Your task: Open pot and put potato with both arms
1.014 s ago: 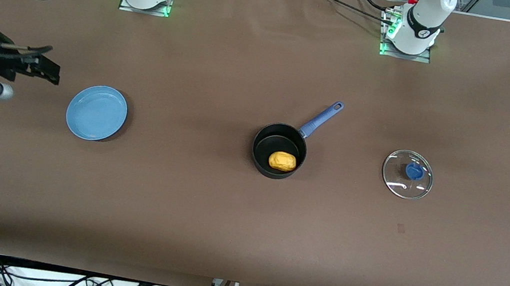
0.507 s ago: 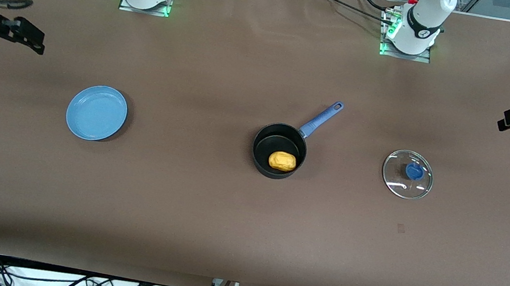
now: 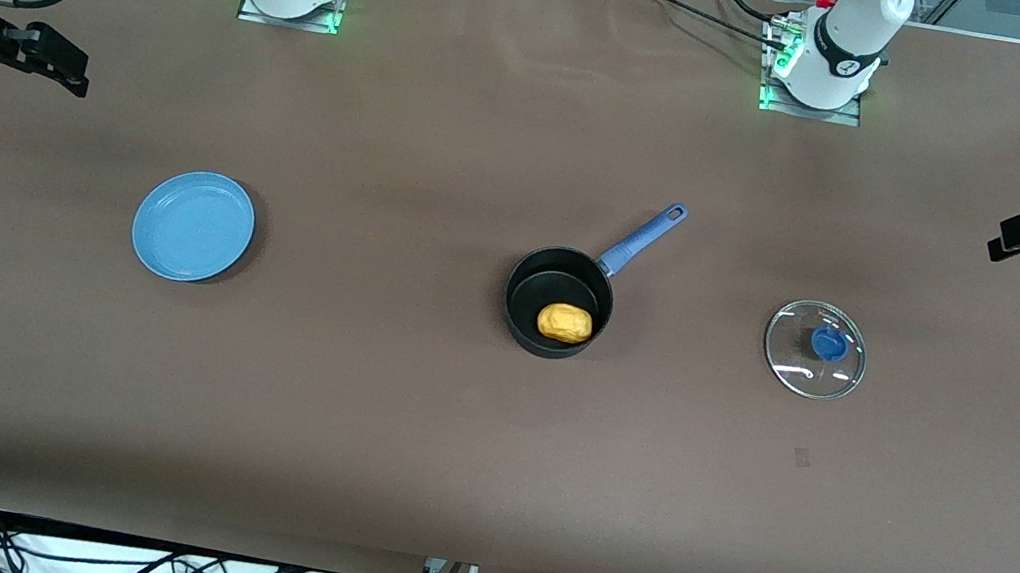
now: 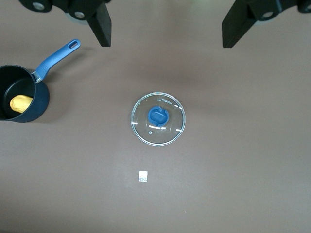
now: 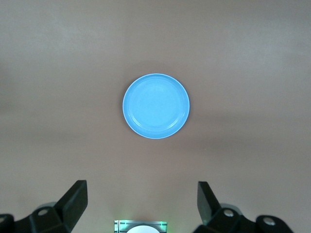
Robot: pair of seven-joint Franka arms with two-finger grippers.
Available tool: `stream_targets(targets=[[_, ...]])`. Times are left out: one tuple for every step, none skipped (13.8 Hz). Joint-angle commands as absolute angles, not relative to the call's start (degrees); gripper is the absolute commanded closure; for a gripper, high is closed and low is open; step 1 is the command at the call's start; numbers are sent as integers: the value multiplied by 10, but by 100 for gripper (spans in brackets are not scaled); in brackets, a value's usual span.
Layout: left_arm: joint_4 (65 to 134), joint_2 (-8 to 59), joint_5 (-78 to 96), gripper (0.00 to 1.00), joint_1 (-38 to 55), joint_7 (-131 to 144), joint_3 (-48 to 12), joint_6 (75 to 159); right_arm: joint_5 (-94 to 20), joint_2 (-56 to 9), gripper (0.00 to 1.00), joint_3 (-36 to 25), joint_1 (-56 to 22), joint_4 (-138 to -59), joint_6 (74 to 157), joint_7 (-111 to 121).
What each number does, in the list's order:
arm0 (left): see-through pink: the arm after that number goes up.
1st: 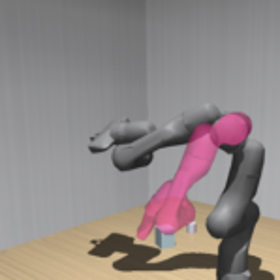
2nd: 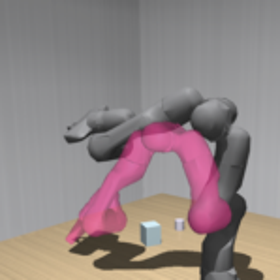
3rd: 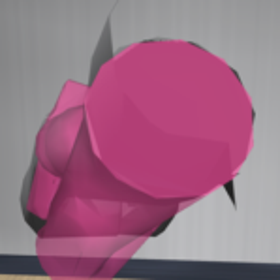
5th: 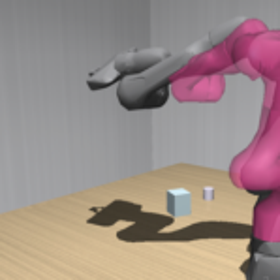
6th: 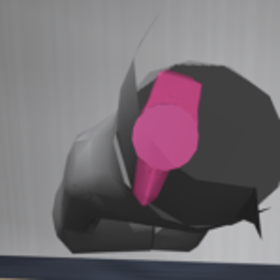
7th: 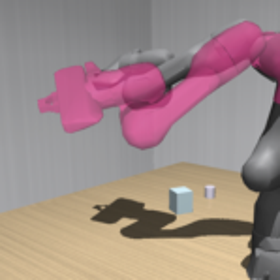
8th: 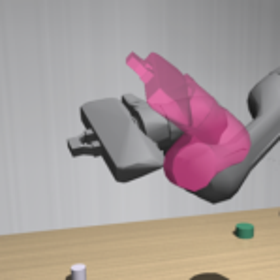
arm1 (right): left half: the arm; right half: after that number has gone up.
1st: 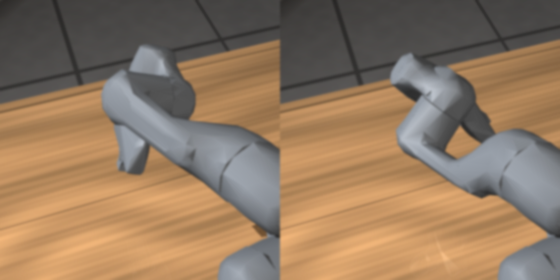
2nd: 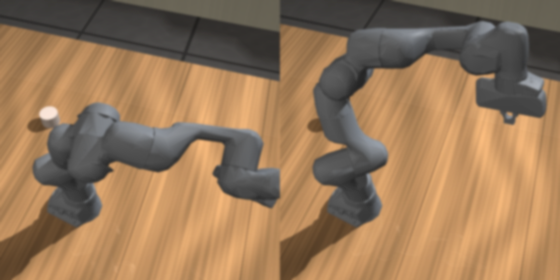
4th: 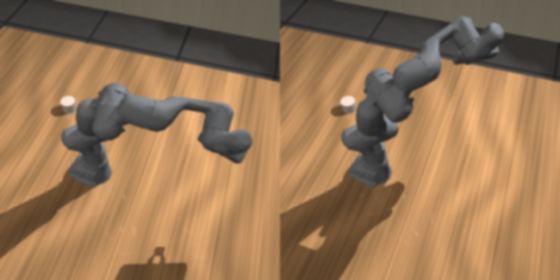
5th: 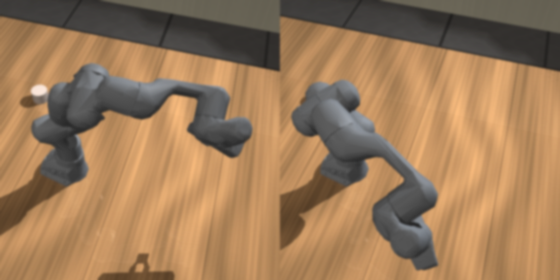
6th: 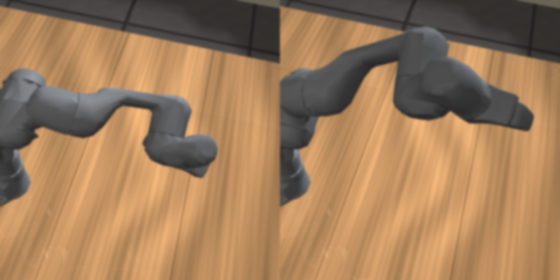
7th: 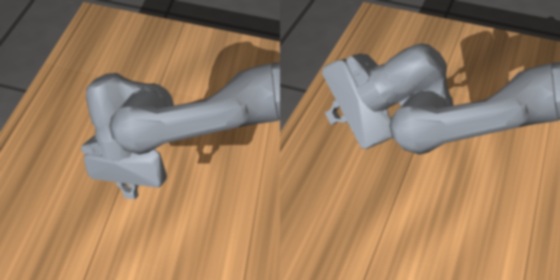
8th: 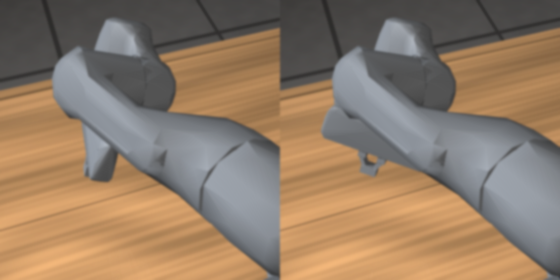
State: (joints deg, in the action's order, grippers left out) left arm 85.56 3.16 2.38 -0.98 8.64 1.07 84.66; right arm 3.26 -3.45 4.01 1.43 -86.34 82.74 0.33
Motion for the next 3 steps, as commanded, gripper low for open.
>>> stream_targets(targets=[[857,22,21,0,-11,80,8,843,27,-33,0,39,20,-861,818,13],[856,22,22,0,-11,80,8,844,27,-33,0,39,20,-860,819,13],[853,24,25,0,-11,81,8,845,26,-33,0,39,19,-860,818,12]])
